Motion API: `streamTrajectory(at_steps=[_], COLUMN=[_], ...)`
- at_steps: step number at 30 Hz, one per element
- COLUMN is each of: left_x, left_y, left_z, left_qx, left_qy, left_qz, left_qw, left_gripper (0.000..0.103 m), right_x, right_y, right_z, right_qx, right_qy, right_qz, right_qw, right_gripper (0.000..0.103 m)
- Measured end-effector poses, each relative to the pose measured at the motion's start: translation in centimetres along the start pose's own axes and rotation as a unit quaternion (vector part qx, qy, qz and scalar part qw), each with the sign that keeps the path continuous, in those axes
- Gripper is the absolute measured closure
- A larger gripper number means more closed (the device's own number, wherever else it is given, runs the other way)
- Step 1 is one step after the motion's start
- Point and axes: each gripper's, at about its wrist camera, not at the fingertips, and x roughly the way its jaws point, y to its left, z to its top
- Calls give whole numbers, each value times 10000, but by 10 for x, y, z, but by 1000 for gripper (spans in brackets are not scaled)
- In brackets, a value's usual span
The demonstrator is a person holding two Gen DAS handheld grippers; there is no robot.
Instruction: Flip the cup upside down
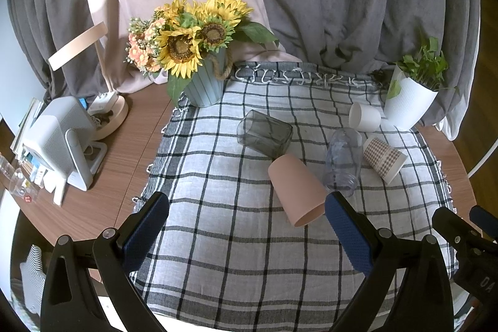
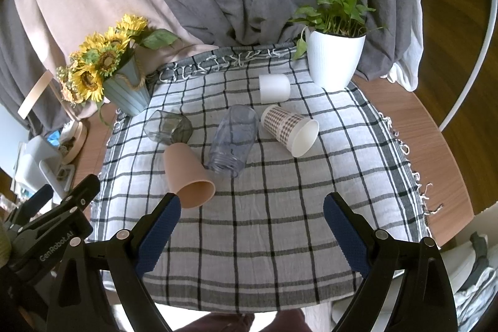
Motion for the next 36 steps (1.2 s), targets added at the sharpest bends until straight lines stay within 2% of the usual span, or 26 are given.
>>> streamTrajectory(at_steps=[10, 22, 28, 36], left_x=[3, 34, 63, 102], left_y=[1, 1, 9, 14], left_z=[1, 11, 22, 34], left_qx=[-3, 10, -129, -155], left_qy=[71, 456, 638, 855], left_qz=[-21, 37, 78, 27], left_qw=[10000, 9990, 9978, 9962], left_gripper=[1, 0, 0, 1], right_x=[2, 22, 61, 126], right_y=[0, -1, 0, 11], right_z=[2, 13, 34, 55], right_qx=[0, 13, 146, 423], right_qy=[28, 135, 322, 788], right_qz=[4, -49, 68, 524], right_qw=[10000, 9999, 9994, 9946], right_gripper=[10, 10, 10, 10])
